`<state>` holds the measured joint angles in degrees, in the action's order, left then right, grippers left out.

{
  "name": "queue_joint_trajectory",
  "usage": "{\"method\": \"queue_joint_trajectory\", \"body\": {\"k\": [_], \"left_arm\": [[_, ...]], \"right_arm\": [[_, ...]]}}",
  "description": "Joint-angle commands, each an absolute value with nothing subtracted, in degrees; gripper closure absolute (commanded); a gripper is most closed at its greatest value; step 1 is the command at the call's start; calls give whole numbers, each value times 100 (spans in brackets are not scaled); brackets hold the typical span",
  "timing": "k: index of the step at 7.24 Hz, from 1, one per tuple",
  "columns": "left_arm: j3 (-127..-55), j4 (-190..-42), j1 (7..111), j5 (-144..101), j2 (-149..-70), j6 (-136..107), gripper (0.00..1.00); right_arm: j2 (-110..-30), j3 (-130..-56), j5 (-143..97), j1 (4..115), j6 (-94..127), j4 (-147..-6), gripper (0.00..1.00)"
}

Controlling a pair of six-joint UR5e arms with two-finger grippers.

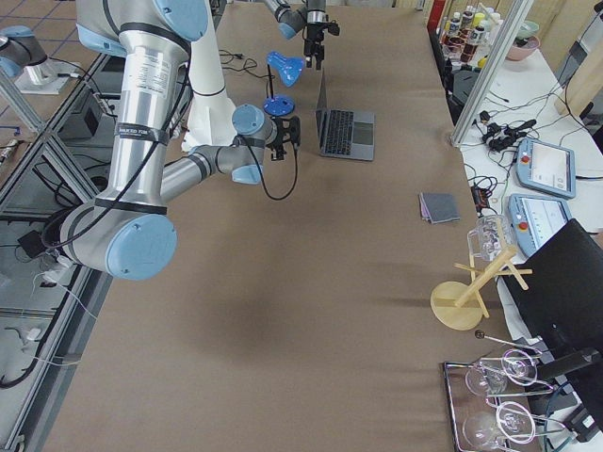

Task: Close laptop

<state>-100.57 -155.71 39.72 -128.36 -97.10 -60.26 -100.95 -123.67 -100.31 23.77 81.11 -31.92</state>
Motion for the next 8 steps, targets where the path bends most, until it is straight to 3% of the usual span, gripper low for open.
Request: {"method": "queue_joint_trajectory", "body": {"k": [1, 5, 8], "left_arm": [[-10151, -15583, 3709, -12613, -9861, -6797, 99], [-10310, -15583, 3709, -12516, -10177, -7461, 100], [-10292, -15583, 3718, -12516, -10248, -7471, 100]], "right_arm": [[-9243, -12384, -9694, 2048, 8191, -3994, 100], [-8159, -12313, -9326, 1942, 8288, -5165, 100], [-7910, -12182, -9299, 2012, 8271, -5326, 100]]}}
